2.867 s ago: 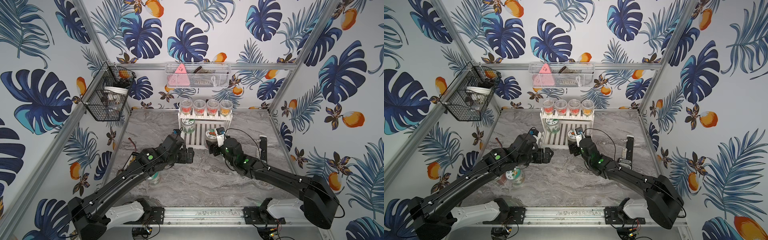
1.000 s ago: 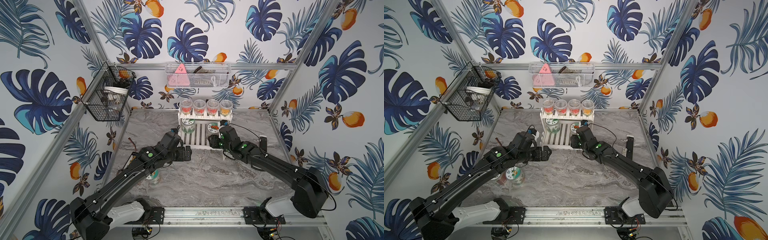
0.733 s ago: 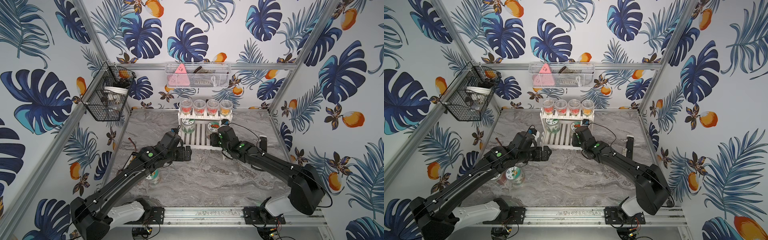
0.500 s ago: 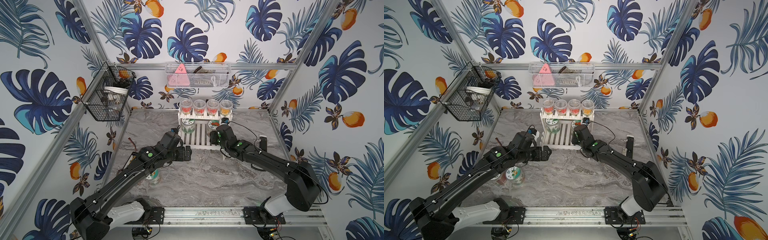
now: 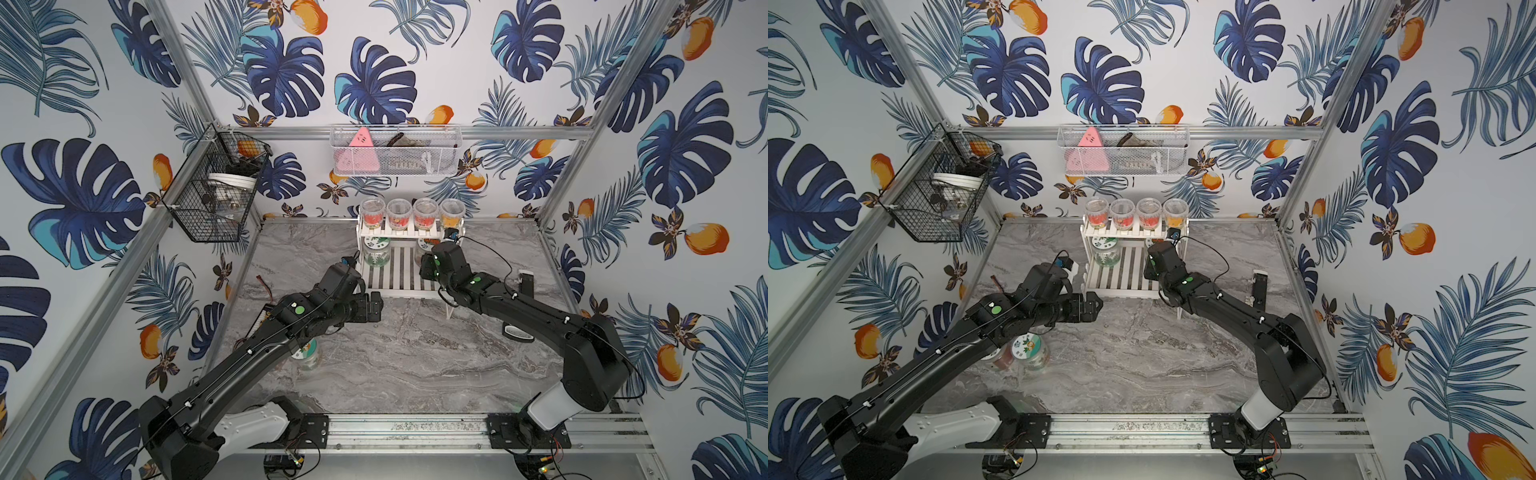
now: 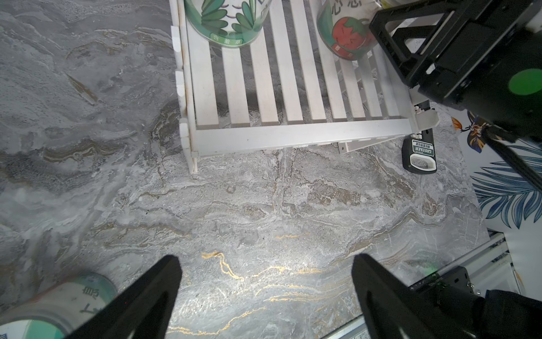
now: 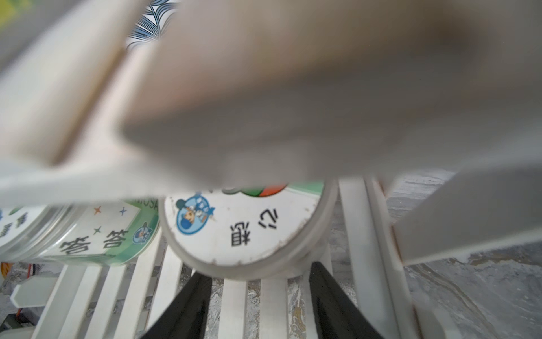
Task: Place the seed container on the shelf
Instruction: Place the seed jar on the shelf.
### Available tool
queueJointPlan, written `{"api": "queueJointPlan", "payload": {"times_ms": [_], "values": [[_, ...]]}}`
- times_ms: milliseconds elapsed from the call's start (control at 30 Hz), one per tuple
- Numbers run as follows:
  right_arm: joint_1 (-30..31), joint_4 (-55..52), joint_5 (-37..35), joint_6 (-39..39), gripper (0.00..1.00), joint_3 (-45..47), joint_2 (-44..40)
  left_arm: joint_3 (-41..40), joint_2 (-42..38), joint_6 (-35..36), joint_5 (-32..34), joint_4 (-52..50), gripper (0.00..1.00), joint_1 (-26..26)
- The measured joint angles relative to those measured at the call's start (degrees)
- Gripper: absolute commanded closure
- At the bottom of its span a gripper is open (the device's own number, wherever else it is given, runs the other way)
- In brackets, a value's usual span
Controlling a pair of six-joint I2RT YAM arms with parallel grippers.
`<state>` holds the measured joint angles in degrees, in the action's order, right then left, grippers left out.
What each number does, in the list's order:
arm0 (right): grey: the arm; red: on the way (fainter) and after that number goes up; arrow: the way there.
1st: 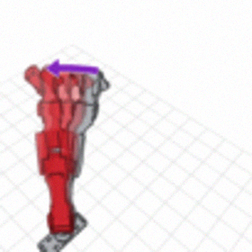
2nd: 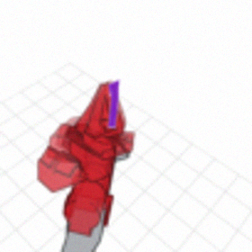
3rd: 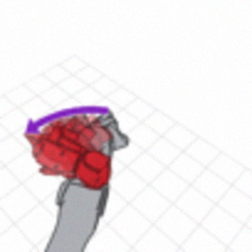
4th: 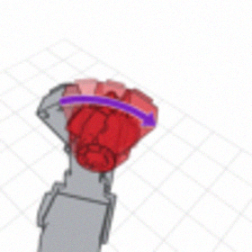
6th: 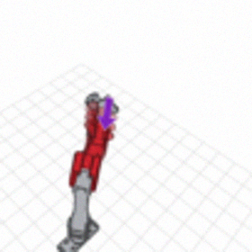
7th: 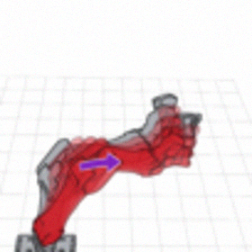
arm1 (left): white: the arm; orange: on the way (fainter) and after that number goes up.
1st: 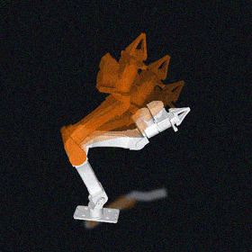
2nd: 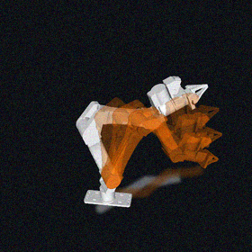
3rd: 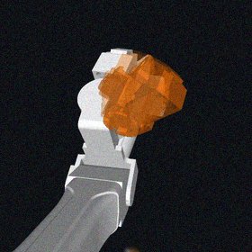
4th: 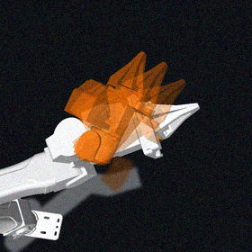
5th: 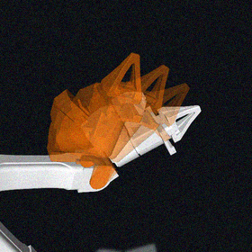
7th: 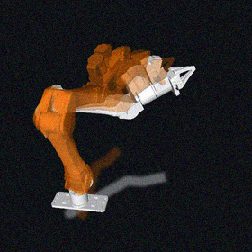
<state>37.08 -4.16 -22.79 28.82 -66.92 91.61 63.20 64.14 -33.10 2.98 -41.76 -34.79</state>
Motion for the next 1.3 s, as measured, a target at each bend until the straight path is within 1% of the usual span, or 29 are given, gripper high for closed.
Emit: {"api": "queueJointPlan", "payload": {"times_ms": [267, 433, 767, 1300], "values": [[-0.24, 1.11, -0.04, -4.15, 0.42, 0.13, 0.15, -0.24, 0.26, 0.00, -0.20, 0.11, 0.01, 0.07], [-0.39, 1.51, -0.50, -5.46, 0.42, -0.17, 0.96, -0.22, 0.52, 0.00, -0.24, 0.13, 0.01, 0.07], [-0.61, 1.84, -0.83, -6.95, 0.42, -0.31, 1.20, -0.24, 0.76, 0.00, -0.44, 0.17, 0.01, 0.09], [-0.61, 1.55, -2.80, -6.95, 0.41, -0.70, 1.40, -0.24, 1.25, 0.00, -0.83, 0.17, 0.01, 0.15]]}}
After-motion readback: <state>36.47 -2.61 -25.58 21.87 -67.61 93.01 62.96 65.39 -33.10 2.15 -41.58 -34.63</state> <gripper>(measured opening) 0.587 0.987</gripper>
